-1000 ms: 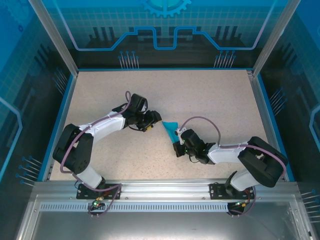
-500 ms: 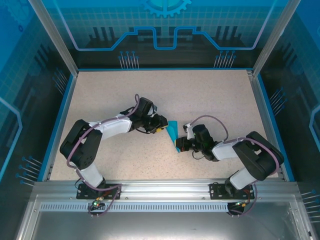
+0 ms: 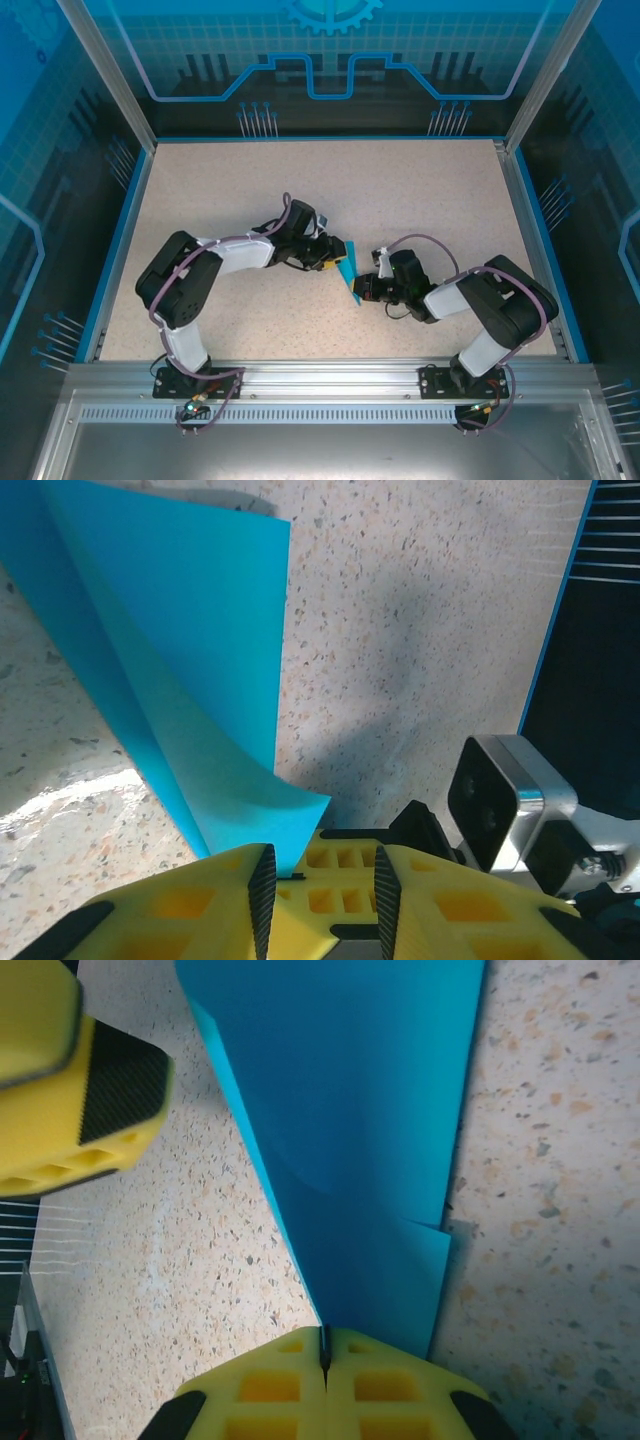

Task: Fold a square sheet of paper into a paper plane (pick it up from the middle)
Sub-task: Fold the wing for the fifth time at the center of the table.

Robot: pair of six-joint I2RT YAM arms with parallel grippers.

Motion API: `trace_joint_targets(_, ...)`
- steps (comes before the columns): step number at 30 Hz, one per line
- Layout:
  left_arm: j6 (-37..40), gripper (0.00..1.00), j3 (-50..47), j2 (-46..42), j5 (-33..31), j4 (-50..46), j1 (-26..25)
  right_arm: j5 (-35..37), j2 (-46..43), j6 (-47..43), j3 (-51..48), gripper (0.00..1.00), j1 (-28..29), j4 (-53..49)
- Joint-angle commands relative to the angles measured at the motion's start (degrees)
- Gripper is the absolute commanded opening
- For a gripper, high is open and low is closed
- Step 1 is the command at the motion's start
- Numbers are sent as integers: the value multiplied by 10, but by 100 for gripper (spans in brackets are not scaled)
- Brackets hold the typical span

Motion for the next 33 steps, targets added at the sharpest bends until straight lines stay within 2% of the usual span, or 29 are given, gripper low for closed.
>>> trace_joint_targets(1,-4,36,4,18,32,24,-7,-3,13,22,-7,1,-12,-4)
trace_joint_targets(14,-2,39,25,59,55,69,-13,-7,20,30,-3,1,-20,-18)
trace_joint_targets(29,22,39,41,115,42,60,-13,10,19,39,2,4,-19,-55)
trace_joint_targets(33,16,41,32,108,51,80,-13,20,16,42,5,2,-17,-77)
